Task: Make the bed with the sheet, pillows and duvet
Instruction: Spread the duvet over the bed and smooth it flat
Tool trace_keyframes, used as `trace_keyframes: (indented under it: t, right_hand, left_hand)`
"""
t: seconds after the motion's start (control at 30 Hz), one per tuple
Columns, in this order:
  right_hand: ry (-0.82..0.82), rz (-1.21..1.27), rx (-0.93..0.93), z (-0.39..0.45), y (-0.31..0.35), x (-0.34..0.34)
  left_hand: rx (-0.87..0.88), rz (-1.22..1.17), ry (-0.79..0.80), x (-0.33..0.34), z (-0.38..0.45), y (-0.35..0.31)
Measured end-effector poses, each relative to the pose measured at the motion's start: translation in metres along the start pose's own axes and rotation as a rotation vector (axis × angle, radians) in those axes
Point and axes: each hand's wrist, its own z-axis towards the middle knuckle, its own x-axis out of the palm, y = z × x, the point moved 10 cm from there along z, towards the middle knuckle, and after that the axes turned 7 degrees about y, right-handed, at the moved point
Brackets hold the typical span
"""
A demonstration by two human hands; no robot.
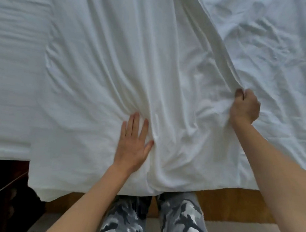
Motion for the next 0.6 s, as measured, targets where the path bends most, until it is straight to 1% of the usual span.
trace_keyframes:
  t: [0.07,0.1,0.23,0.3,0.37,0.47,0.53,0.6]
  right_hand:
    - [0.09,-0.051,0.018,0.013,0.0,0.011]
    - [0.111,-0.065,0.021,0.016,0.001,0.014]
    - [0.077,-0.019,0.004,0.02,0.007,0.02]
    - [0.084,0.015,-0.032,0.026,0.02,0.022]
    - [0.106,0.024,-0.121,0.038,0.049,0.024]
    - [0.147,0.019,-0.294,0.067,0.115,0.03]
    - [0.187,0.001,-0.4,0.087,0.167,0.039]
    - [0.191,-0.061,-0.523,0.103,0.221,0.05]
  left_hand:
    - [-0.011,0.0,-0.014,-0.002,0.003,0.001]
    - [-0.015,-0.003,-0.026,-0.002,0.003,0.001]
    - [-0.023,-0.077,-0.095,-0.013,0.009,0.002]
    - [-0.021,-0.121,-0.161,-0.027,0.025,0.006]
    - [-0.069,-0.127,-0.25,-0.048,0.052,0.02]
    - [-0.242,-0.125,-0.352,-0.083,0.105,0.054]
    - [-0.358,-0.154,-0.368,-0.104,0.141,0.078]
    - [-0.435,-0.179,-0.344,-0.121,0.176,0.096]
